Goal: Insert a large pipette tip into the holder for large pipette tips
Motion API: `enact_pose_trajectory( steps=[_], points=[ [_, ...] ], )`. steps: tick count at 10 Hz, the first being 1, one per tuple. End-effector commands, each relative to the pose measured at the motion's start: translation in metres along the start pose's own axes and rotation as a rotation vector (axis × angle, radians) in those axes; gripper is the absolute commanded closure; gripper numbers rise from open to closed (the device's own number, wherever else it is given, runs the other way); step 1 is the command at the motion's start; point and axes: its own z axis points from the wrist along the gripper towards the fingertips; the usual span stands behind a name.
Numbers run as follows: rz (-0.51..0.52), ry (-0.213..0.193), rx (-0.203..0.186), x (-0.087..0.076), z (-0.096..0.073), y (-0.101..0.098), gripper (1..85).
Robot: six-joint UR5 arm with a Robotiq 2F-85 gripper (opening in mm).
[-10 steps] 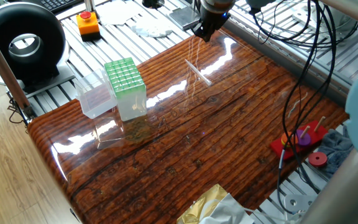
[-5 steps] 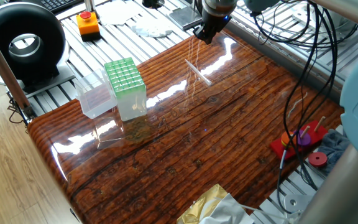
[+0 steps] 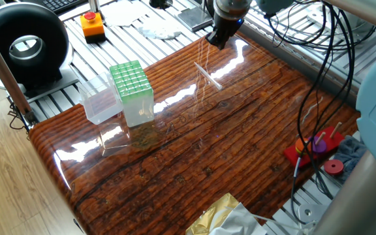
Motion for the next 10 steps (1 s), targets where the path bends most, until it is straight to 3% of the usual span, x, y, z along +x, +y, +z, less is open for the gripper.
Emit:
enact_pose_trajectory(
  steps=[1,3,4,5,9,10],
  points=[
    [-0.069,0.019,0.025,0.005,-0.001,-0.008,84.7],
    [-0.07,-0.029,0.045,-0.008,-0.001,-0.013,84.7],
    [-0.062,-0.103,0.051,-0.027,-0.002,-0.014,84.7],
    [-0.057,-0.15,0.074,-0.039,-0.004,-0.02,84.7],
    [-0.026,-0.21,0.035,-0.054,-0.006,-0.01,84.7],
    [-0.039,-0.176,0.072,-0.046,-0.005,-0.019,84.7]
  ],
)
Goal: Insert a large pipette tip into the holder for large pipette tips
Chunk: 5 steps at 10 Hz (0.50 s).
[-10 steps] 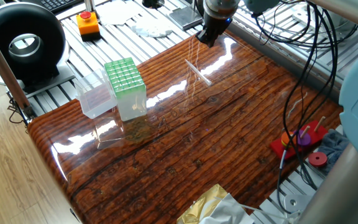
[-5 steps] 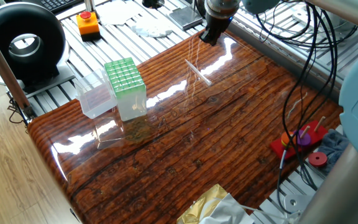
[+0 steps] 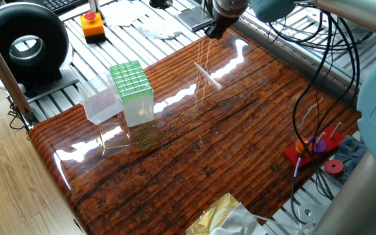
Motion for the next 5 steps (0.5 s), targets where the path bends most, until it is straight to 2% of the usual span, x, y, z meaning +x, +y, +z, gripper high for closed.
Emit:
enact_pose_trajectory(
  steps=[1,2,3,4,5],
  points=[
    [0.016,0.019,0.061,0.005,-0.001,-0.018,84.7],
    [0.025,0.041,0.087,0.011,-0.002,-0.024,84.7],
    [0.029,0.043,0.102,0.01,0.001,-0.028,84.7],
    [0.071,0.057,0.142,0.01,0.008,-0.036,84.7],
    [0.133,0.056,0.156,0.008,0.016,-0.038,84.7]
  ],
)
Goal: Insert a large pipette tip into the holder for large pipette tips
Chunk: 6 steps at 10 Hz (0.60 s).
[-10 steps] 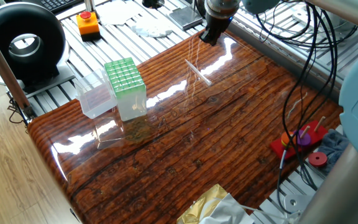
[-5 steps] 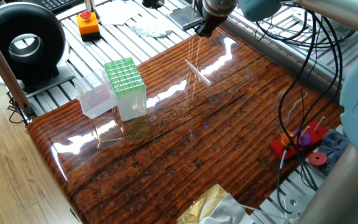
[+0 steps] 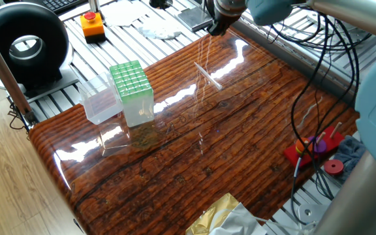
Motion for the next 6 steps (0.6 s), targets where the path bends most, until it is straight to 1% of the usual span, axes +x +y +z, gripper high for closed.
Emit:
enact_pose_trajectory(
  steps=[1,2,3,4,5,6],
  points=[
    [0.15,0.026,0.045,-0.002,0.02,-0.007,84.7],
    [0.258,0.055,-0.037,0.0,0.03,0.015,84.7],
    [0.251,0.058,-0.047,-0.001,0.034,0.014,84.7],
    [0.288,0.063,-0.084,-0.002,0.034,0.023,84.7],
    [0.328,0.066,-0.105,-0.005,0.036,0.032,84.7],
    [0.384,0.078,-0.146,-0.005,0.036,0.049,84.7]
  ],
)
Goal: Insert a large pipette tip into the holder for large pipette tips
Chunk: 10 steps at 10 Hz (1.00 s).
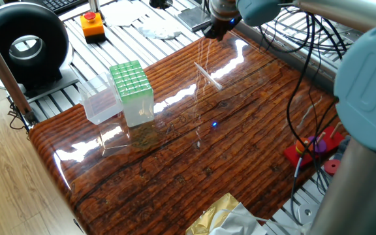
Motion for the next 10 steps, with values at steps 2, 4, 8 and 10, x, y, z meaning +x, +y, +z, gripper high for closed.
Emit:
enact_pose_trajectory(
  steps=[2,4,8,10],
  points=[
    [0.158,0.047,-0.1,0.015,0.006,0.046,84.7],
    [0.188,0.056,-0.117,0.023,0.008,0.061,84.7],
    [0.207,0.104,-0.131,0.035,0.014,0.069,84.7],
    [0.173,0.144,-0.101,0.045,0.018,0.062,84.7]
  ],
)
